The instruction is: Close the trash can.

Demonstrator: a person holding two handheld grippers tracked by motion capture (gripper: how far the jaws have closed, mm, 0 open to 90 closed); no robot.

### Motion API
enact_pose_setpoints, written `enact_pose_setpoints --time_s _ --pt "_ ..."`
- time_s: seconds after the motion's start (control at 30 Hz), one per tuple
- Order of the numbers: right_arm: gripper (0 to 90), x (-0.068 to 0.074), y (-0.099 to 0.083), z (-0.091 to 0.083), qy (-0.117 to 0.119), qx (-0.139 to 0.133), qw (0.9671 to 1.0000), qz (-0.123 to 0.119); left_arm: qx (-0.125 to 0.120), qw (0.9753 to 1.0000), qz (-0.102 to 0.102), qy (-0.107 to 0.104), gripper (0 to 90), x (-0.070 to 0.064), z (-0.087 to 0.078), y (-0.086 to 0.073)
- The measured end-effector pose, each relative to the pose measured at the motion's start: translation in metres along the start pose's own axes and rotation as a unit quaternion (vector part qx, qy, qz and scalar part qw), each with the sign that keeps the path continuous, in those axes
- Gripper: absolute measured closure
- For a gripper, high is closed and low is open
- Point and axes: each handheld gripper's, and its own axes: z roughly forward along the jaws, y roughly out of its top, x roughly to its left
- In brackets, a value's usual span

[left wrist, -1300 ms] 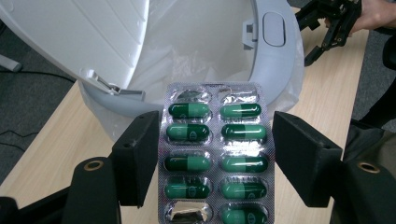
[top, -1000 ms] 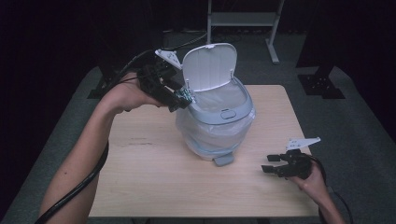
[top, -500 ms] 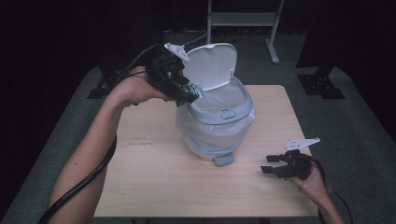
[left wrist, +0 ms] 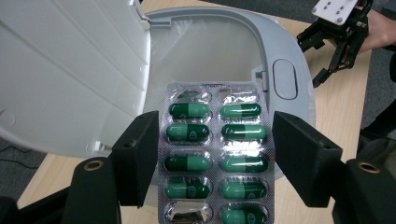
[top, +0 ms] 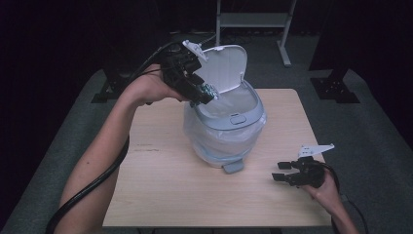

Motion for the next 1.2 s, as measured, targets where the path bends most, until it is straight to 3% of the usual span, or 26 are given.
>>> enact_pose_setpoints --time_s 1.2 --pt "36.8 -0.001 0.000 -0.004 -0.004 -0.002 1.0000 0.000 0.014 0.9997 0.018 -0.003 33.3 0.011 0.033 0.030"
